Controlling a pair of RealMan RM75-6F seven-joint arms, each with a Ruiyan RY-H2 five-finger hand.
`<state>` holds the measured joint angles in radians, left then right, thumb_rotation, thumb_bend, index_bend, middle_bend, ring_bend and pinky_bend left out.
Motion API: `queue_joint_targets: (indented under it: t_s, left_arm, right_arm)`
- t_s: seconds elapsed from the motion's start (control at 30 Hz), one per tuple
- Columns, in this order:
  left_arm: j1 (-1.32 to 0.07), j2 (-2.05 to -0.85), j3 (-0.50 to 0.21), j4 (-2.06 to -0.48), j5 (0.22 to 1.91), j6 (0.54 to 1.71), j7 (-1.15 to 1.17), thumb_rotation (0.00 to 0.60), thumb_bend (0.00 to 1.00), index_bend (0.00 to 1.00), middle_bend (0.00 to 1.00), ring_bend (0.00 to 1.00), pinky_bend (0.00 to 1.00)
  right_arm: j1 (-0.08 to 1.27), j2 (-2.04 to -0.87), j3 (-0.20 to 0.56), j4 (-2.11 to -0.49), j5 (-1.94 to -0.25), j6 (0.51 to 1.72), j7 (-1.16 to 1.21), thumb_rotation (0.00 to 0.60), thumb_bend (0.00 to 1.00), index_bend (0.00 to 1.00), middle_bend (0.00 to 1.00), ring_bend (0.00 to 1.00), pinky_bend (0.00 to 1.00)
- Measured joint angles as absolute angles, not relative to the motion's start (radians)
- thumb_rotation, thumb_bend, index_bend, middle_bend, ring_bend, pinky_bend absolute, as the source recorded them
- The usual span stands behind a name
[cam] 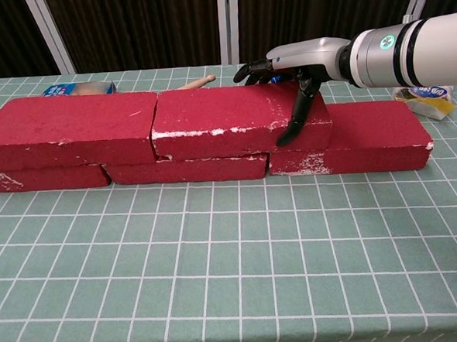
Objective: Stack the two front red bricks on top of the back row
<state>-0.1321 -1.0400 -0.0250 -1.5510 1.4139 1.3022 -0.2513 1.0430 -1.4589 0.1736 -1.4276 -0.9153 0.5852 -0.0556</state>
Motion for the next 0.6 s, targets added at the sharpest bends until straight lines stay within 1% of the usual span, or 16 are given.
queue_joint_targets:
  t_s: [0.13,0.43,0.6]
  left_arm:
    - [-0.132,-1.040,-0.025,-1.550,1.414,1.302,-0.253,0.600,0.01,0.02,0.00,0.00,0.00]
    - [-0.130,-1.040,-0.026,-1.549,1.414,1.305,-0.257,0.600,0.01,0.02,0.00,0.00,0.00]
    - [-0.131,-1.036,-0.027,-1.558,1.417,1.309,-0.250,0.600,0.01,0.02,0.00,0.00,0.00]
  right_arm:
    - [1.042,-1.458,0.175,-1.430,-0.914,0.587,-0.054,0.600,0.00,0.00,0.00,0.00,0.00]
    - [1.031,-1.453,0.180,-1.444,-0.926,0.607,-0.046,0.600,0.00,0.00,0.00,0.00,0.00]
    - [1.010,-1.422,0.183,-1.490,-0.952,0.635,-0.039,0.600,0.00,0.00,0.00,0.00,0.00]
